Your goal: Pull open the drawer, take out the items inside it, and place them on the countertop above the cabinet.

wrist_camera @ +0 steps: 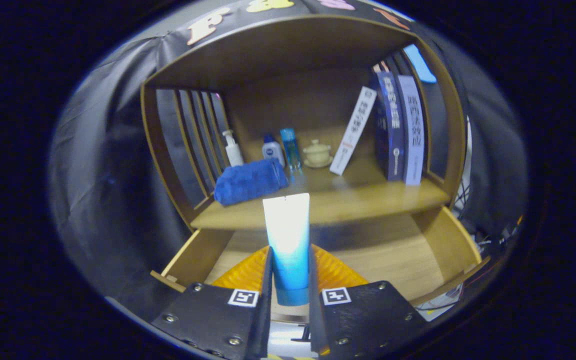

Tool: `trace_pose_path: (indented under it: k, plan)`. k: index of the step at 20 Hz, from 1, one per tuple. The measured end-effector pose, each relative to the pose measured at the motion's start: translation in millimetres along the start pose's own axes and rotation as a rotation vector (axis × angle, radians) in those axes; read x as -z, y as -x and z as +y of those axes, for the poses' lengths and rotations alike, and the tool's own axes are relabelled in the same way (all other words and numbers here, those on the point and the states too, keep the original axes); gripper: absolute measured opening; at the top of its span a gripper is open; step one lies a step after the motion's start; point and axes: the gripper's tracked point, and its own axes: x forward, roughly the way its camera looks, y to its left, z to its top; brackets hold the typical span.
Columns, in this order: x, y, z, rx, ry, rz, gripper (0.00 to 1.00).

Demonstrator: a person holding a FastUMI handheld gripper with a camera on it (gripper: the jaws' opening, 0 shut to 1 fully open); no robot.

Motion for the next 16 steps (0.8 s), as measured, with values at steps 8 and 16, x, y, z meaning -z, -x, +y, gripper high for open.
trace_pose_path:
  k: [8, 16]
  plan:
    - [-82.2, 13.1, 9.4, 0.062, 0.028, -0.216, 0.32]
    - [-117.7, -40.0, -9.1, 0.156, -0.012, -0.2, 0.32]
